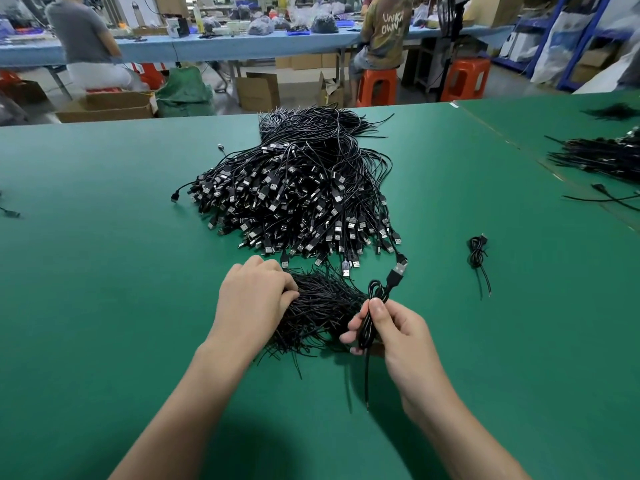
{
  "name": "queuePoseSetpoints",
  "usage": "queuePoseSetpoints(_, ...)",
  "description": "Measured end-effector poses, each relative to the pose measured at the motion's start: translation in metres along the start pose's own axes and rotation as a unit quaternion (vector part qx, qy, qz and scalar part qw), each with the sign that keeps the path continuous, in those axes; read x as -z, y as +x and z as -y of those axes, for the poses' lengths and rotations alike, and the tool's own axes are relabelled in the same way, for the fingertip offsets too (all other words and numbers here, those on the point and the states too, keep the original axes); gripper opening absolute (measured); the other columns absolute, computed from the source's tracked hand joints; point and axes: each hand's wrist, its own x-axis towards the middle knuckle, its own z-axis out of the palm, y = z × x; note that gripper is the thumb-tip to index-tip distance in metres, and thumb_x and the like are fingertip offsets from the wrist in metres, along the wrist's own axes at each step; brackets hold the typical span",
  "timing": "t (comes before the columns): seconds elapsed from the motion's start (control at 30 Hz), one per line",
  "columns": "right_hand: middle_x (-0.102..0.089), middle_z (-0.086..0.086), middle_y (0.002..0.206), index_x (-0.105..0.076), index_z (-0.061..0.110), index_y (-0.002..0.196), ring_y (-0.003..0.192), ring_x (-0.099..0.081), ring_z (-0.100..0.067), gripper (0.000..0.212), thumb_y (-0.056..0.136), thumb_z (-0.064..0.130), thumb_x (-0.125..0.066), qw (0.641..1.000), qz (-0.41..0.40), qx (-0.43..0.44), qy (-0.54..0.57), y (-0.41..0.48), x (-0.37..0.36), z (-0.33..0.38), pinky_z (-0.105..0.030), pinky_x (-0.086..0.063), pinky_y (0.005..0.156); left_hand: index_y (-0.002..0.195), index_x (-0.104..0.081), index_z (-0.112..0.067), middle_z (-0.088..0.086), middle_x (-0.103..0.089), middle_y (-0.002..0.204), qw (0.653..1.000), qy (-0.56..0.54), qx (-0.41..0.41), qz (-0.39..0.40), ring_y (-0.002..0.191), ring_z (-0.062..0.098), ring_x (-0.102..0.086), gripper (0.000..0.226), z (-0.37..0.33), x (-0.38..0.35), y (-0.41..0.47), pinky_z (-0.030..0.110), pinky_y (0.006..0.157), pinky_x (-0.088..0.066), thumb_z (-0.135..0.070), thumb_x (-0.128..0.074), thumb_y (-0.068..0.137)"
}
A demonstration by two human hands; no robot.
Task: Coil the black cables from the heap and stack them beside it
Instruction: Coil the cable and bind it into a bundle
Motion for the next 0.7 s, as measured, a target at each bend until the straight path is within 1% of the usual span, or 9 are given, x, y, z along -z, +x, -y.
queuePoseSetpoints(0.07,-0.072,-0.004,0.077,-0.059,0.006,0.09,0.071,-0.074,-0.022,0.031,0.108,0.027,-0.044,1.0,0.008,-0.012,0.002,-0.002,-0.001,0.001,-0.029,-0.056,0.058,0.101,-0.08,-0.037,-0.015,-0.072,0.101,1.0,0.007,-0.025,-0.009,0.102,0.012,-0.057,0.014,0.002,0.001,-0.001,0.031,0.085,-0.044,-0.044,-0.068,0.097)
queuePoseSetpoints(0.17,-0.07,-0.001,0.073,-0.057,0.005,0.092,0.065,-0.072,-0.019,0.03,0.109,0.025,-0.042,1.0,0.02,-0.018,-0.007,-0.003,-0.003,0.002,-0.028,-0.055,0.053,0.094,-0.081,-0.035,-0.015,-0.074,0.094,1.0,-0.004,-0.021,-0.021,0.095,0.012,-0.06,0.011,0.003,0.003,-0.003,0.032,0.082,-0.048,-0.039,-0.07,0.095)
queuePoseSetpoints(0.23,-0.067,-0.001,0.071,-0.056,0.005,0.091,0.059,-0.066,-0.017,0.03,0.11,0.024,-0.041,1.0,0.022,-0.018,-0.012,-0.003,-0.005,0.003,-0.029,-0.052,0.047,0.101,-0.078,-0.036,-0.016,-0.074,0.1,0.999,-0.019,-0.023,-0.015,0.099,0.011,-0.06,0.012,0.003,0.003,-0.003,0.031,0.085,-0.047,-0.04,-0.069,0.095)
queuePoseSetpoints(0.3,-0.062,-0.002,0.07,-0.054,0.006,0.09,0.053,-0.055,-0.015,0.029,0.11,0.022,-0.04,0.999,0.02,-0.016,-0.023,-0.003,-0.007,0.003,-0.028,-0.044,0.043,0.113,-0.076,-0.039,-0.016,-0.072,0.11,0.999,-0.03,-0.034,-0.002,0.107,0.011,-0.059,0.018,0.004,0.001,0.0,0.03,0.09,-0.047,-0.042,-0.066,0.098)
queuePoseSetpoints(0.33,-0.059,-0.001,0.068,-0.053,0.007,0.09,0.051,-0.049,-0.014,0.028,0.11,0.021,-0.039,0.999,0.019,-0.017,-0.03,-0.003,-0.008,0.002,-0.027,-0.04,0.042,0.114,-0.076,-0.039,-0.016,-0.07,0.112,0.999,-0.031,-0.04,0.003,0.109,0.01,-0.058,0.018,0.005,0.0,0.001,0.031,0.091,-0.046,-0.043,-0.065,0.099)
queuePoseSetpoints(0.4,-0.052,0.003,0.066,-0.051,0.012,0.088,0.051,-0.039,-0.011,0.028,0.11,0.024,-0.038,0.999,0.018,-0.028,-0.042,-0.003,-0.009,0.002,-0.024,-0.032,0.044,0.108,-0.077,-0.039,-0.016,-0.069,0.112,0.998,-0.035,-0.046,0.01,0.109,0.011,-0.056,0.015,0.005,0.0,0.004,0.031,0.091,-0.046,-0.043,-0.066,0.099)
queuePoseSetpoints(0.47,-0.046,0.007,0.064,-0.049,0.015,0.086,0.052,-0.034,-0.009,0.029,0.11,0.026,-0.038,0.998,0.014,-0.035,-0.055,-0.002,-0.01,0.004,-0.023,-0.027,0.048,0.101,-0.078,-0.037,-0.016,-0.07,0.108,0.998,-0.039,-0.047,0.008,0.105,0.011,-0.057,0.012,0.006,0.0,0.005,0.032,0.089,-0.046,-0.042,-0.068,0.097)
queuePoseSetpoints(0.6,-0.042,0.015,0.059,-0.047,0.017,0.083,0.051,-0.032,-0.004,0.031,0.11,0.028,-0.038,0.996,-0.007,-0.022,-0.082,-0.002,-0.011,0.005,-0.021,-0.028,0.05,0.096,-0.072,-0.034,-0.016,-0.069,0.103,0.996,-0.069,-0.052,0.0,0.103,0.012,-0.058,0.006,0.008,-0.001,0.005,0.032,0.088,-0.046,-0.037,-0.067,0.098)
queuePoseSetpoints(0.7,-0.039,0.016,0.059,-0.045,0.017,0.081,0.052,-0.033,-0.003,0.032,0.11,0.029,-0.038,0.995,-0.028,-0.011,-0.092,-0.002,-0.012,0.004,-0.022,-0.029,0.053,0.097,-0.071,-0.03,-0.016,-0.069,0.098,0.99,-0.129,-0.044,-0.044,0.097,0.012,-0.061,0.003,0.007,0.0,0.003,0.032,0.085,-0.048,-0.031,-0.068,0.098)
